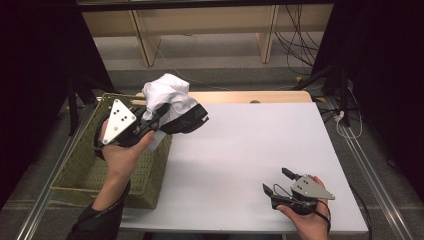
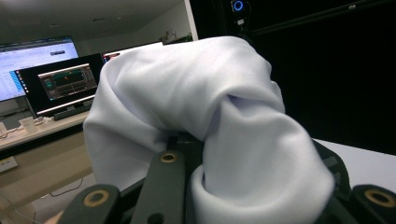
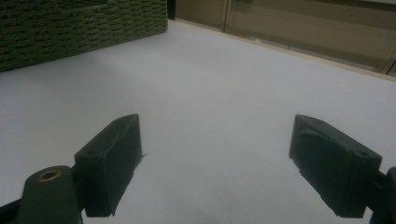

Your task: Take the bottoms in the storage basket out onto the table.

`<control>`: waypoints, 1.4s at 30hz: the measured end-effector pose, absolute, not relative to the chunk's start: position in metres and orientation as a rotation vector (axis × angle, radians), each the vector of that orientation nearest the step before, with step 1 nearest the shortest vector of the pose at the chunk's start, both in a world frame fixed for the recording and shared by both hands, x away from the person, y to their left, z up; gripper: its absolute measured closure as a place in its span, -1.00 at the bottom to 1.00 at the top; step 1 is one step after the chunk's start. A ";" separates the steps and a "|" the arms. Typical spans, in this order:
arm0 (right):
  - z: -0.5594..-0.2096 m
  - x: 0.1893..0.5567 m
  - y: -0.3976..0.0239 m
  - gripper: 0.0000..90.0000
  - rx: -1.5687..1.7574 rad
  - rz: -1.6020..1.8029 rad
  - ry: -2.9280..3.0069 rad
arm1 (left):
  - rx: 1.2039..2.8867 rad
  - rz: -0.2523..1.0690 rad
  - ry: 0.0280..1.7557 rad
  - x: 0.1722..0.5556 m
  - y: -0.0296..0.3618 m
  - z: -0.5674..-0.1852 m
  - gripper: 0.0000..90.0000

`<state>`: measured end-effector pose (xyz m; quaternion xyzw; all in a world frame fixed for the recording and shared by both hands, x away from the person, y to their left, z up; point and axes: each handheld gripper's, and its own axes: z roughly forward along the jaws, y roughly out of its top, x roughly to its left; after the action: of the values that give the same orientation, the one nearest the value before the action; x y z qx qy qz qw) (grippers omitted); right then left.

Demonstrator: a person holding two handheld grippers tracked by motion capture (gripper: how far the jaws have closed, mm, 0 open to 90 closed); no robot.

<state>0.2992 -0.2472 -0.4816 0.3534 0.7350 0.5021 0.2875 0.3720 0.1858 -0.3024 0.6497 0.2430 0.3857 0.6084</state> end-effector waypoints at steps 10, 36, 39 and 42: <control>-0.482 0.299 -0.247 -0.60 0.947 1.337 1.966 | 1.516 0.881 0.550 0.372 0.180 -0.305 0.66; -0.482 0.299 -0.248 -0.60 0.950 1.335 1.967 | 1.539 0.852 0.522 0.371 0.164 -0.308 0.66; -0.481 0.299 -0.248 -0.60 0.950 1.330 1.970 | 1.542 0.853 0.519 0.371 0.163 -0.308 0.66; -0.481 0.298 -0.248 -0.60 0.952 1.329 1.972 | 1.542 0.852 0.516 0.371 0.162 -0.308 0.66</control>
<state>0.2984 -0.2480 -0.4814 0.3562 0.7376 0.4972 0.2861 0.3714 0.1619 -0.3084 0.6673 0.2233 0.3685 0.6076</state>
